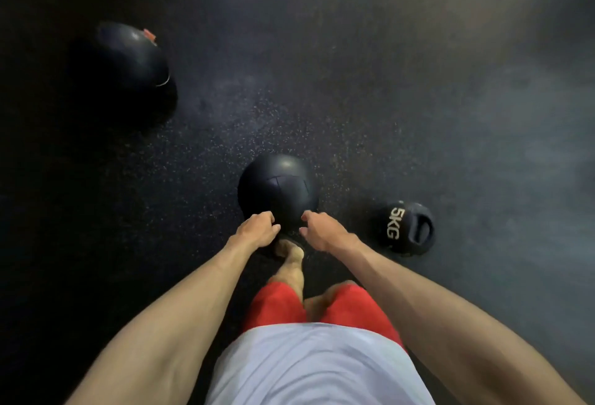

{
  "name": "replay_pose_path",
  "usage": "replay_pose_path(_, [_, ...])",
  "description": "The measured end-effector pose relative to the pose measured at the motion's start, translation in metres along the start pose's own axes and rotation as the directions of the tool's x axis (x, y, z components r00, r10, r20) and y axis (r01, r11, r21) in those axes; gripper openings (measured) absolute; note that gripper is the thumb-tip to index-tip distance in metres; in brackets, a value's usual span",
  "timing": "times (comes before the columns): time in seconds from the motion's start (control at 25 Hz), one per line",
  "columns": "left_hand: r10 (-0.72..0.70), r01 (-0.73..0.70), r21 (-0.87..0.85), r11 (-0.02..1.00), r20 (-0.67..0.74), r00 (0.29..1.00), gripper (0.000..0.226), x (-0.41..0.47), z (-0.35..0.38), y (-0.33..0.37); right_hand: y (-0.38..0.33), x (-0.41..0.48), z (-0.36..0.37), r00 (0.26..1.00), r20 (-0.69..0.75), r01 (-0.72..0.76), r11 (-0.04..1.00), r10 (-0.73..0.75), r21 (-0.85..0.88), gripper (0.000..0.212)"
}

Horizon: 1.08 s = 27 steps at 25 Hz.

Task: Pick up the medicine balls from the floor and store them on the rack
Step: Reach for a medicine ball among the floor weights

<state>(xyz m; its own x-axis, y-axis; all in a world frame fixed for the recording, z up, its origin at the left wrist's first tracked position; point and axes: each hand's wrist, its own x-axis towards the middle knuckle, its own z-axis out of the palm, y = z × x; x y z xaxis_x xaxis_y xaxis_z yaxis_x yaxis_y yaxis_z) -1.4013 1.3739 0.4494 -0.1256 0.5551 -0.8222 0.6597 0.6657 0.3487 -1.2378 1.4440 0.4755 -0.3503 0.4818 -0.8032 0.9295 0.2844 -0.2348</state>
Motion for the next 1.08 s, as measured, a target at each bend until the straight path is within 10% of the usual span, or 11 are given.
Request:
replay_pose_path(0.32, [-0.224, 0.163, -0.417, 0.894, -0.103, 0.969, 0.035, 0.044, -0.015, -0.005, -0.033, 0.086, -0.057, 0.955, 0.202, 0.284, 0.863, -0.216, -0.417, 0.03])
replay_pose_path(0.72, [-0.576, 0.365, -0.819, 0.442, 0.052, 0.816, 0.033, 0.163, 0.071, -0.006, -0.014, 0.261, -0.046, 0.796, 0.563, 0.597, 0.439, -0.223, -0.671, 0.029])
replay_pose_path(1.08, [-0.602, 0.332, -0.909, 0.254, 0.12, 0.789, 0.083, 0.324, 0.141, -0.014, 0.025, 0.422, -0.01, 0.738, 0.656, 0.67, 0.061, -0.156, -0.739, 0.119])
